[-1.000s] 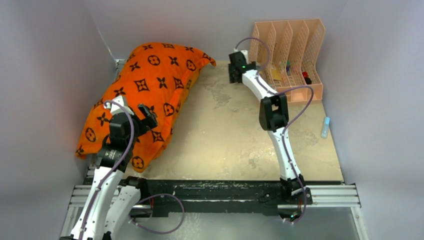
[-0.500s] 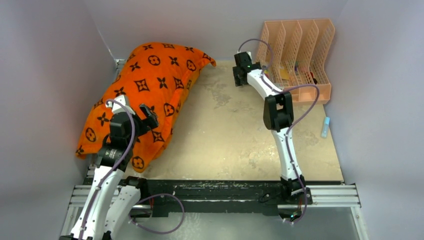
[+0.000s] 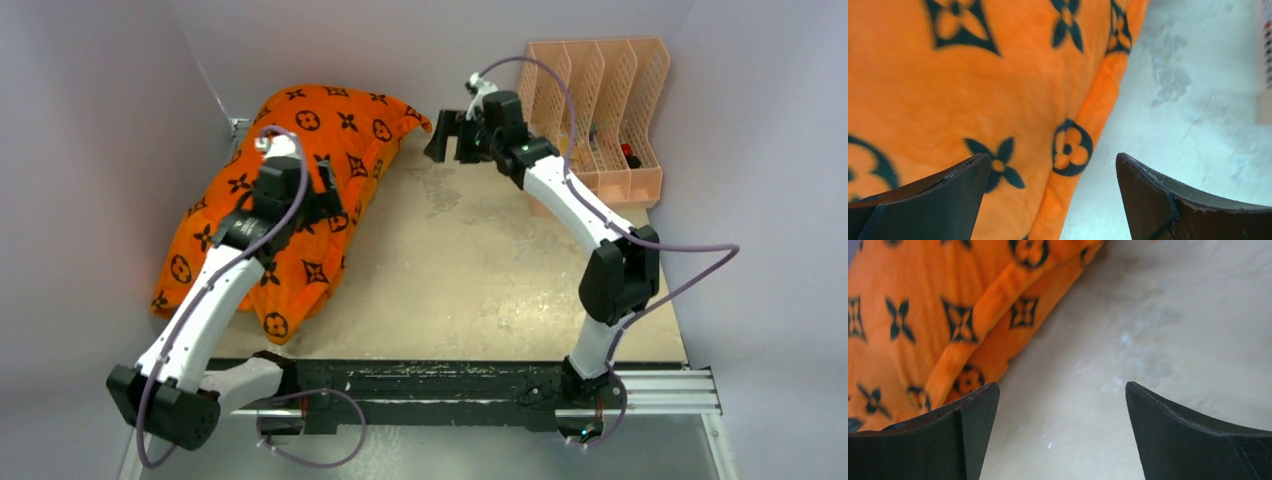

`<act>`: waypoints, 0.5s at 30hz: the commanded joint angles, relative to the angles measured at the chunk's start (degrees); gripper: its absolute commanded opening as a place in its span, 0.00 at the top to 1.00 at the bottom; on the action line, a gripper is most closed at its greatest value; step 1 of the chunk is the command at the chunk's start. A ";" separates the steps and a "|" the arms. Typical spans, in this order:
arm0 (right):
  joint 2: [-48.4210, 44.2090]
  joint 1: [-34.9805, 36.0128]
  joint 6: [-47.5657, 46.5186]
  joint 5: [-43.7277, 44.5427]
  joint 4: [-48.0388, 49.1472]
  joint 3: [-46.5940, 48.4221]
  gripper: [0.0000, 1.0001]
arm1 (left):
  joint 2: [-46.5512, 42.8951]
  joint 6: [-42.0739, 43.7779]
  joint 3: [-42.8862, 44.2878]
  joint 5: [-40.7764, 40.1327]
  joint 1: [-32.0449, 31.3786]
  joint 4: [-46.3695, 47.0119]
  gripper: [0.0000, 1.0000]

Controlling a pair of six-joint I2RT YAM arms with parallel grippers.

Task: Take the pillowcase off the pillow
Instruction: Turn over the pillow at the center of the board.

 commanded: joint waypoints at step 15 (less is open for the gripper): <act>-40.50 3.42 16.54 19.13 1.56 -44.77 0.01 | 33.43 2.39 -2.28 -19.74 -19.65 2.55 1.00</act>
